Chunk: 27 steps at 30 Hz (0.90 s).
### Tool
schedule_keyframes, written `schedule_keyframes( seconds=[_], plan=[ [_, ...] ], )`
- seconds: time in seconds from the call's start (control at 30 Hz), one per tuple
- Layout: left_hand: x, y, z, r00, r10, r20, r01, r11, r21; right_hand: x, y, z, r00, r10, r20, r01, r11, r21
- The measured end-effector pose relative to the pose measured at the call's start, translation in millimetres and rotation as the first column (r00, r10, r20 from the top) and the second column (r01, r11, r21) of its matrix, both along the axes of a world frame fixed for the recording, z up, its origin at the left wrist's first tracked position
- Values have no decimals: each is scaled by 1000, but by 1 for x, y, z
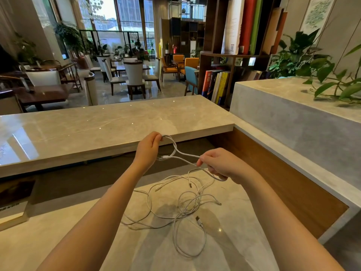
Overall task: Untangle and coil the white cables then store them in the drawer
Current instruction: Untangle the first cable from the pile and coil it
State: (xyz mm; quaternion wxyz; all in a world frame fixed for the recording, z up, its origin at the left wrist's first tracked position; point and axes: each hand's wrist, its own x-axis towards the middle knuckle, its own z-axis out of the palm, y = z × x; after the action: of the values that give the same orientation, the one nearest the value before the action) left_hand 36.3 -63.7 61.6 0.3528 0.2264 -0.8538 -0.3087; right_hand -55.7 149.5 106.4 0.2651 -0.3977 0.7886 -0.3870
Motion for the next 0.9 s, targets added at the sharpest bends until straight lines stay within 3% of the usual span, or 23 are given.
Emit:
schedule_keyframes(
  seconds=[0.13, 0.17, 0.23, 0.33, 0.47, 0.53, 0.6, 0.67, 0.73, 0.83, 0.9],
  plan=[
    [2, 2, 5, 999, 33, -18, -34, 999, -43, 5, -6, -6, 998, -39, -45, 41, 998, 44],
    [2, 4, 6, 998, 47, -36, -46, 999, 29, 5, -7, -8, 998, -40, -56, 43, 998, 52],
    [3, 9, 10, 993, 44, -114, -3, 942, 334, 6, -10, -17, 995, -23, -100, 31, 997, 76],
    [7, 19, 13, 953, -41, -302, 248, 681, 689, 5, -17, -34, 973, 52, -223, -16, 987, 157],
    [8, 34, 14, 870, -60, -489, 476, 360, 803, 1, -28, -45, 943, 128, -308, -56, 971, 231],
    [9, 42, 16, 841, -48, -539, 536, 217, 816, 2, -35, -41, 967, 73, -244, -33, 986, 166],
    [11, 50, 18, 820, -32, -571, 570, 136, 811, 4, -38, -37, 999, -32, -27, 32, 999, 3],
    [14, 54, 18, 811, -30, -584, 583, 119, 804, 9, -37, -29, 975, -37, 217, 69, 987, -142],
    [16, 56, 17, 820, -50, -570, 571, 151, 807, 11, -34, -23, 933, 24, 360, 55, 976, -208],
    [17, 58, 14, 869, -119, -481, 492, 314, 812, 13, -31, -18, 933, 40, 358, 43, 974, -220],
    [17, 64, 13, 916, -180, -360, 401, 465, 789, 16, -33, -20, 967, -22, 254, 80, 972, -223]
  ],
)
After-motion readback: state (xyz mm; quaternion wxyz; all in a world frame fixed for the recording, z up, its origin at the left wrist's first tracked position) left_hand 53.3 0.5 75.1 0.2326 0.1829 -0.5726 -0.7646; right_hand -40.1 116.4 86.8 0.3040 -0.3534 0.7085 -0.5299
